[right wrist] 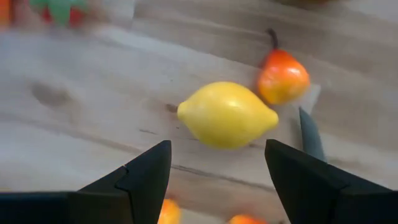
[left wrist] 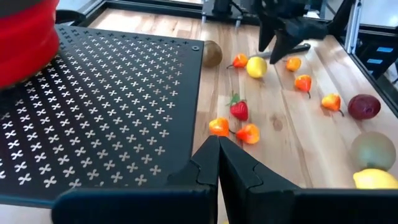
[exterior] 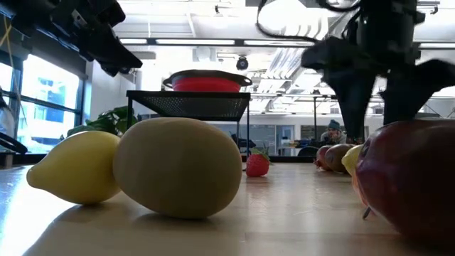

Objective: Pick & Place Fruit
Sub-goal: Put the right lemon into the red strainer bowl

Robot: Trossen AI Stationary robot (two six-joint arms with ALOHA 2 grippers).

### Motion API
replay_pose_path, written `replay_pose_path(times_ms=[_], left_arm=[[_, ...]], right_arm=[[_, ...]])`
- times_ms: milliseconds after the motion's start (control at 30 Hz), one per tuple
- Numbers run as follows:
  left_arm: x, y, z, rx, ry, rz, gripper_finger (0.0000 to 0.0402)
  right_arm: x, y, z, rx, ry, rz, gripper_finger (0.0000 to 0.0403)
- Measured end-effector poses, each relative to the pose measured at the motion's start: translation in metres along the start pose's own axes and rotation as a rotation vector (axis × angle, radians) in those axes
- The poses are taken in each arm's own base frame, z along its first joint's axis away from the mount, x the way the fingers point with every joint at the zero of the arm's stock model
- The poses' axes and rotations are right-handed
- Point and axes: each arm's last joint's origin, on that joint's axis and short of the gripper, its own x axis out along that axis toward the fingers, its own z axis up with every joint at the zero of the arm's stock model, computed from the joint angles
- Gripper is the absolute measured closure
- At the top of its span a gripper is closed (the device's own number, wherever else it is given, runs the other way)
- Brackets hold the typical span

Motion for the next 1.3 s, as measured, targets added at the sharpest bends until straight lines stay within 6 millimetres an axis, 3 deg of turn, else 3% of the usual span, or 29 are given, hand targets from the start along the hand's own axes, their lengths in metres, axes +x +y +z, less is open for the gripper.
replay_pose_path(times_ms=[167,367,533,733,900,1300], left_arm=[[0.0,0.0,-0.001,0.0,0.006,0.0,0.0402],[0.0,0.0,-0.001,0.0,0.005,0.0,0.0402],[0.0,0.001,0.0,0.0,0.004,0.022,0.0402],[0.0,0.001,0.0,0.0,0.003,0.023,0.0402],[0.0,0.001,0.0,0.0,0.003,0.026,0.0402],[0.0,0.002,0.0,0.0,0.0,0.074,0.0402]], right_arm=[[0.002,0.001,0.005,-0.166,-0.02,-0.004,0.015],[-0.013,-0.001,0.011,-0.366,-0.005,0.053,0.015],[-0.014,-0.002,0.013,-0.614,-0.01,0.053,0.0146],[-0.01,-0.001,0.019,-0.768,-0.016,0.043,0.0143],[-0.009,-0.003,0.024,-0.817,0.003,0.021,0.0143],[0.022,-0.019,0.029,-0.788,0.031,0.051,0.0144]])
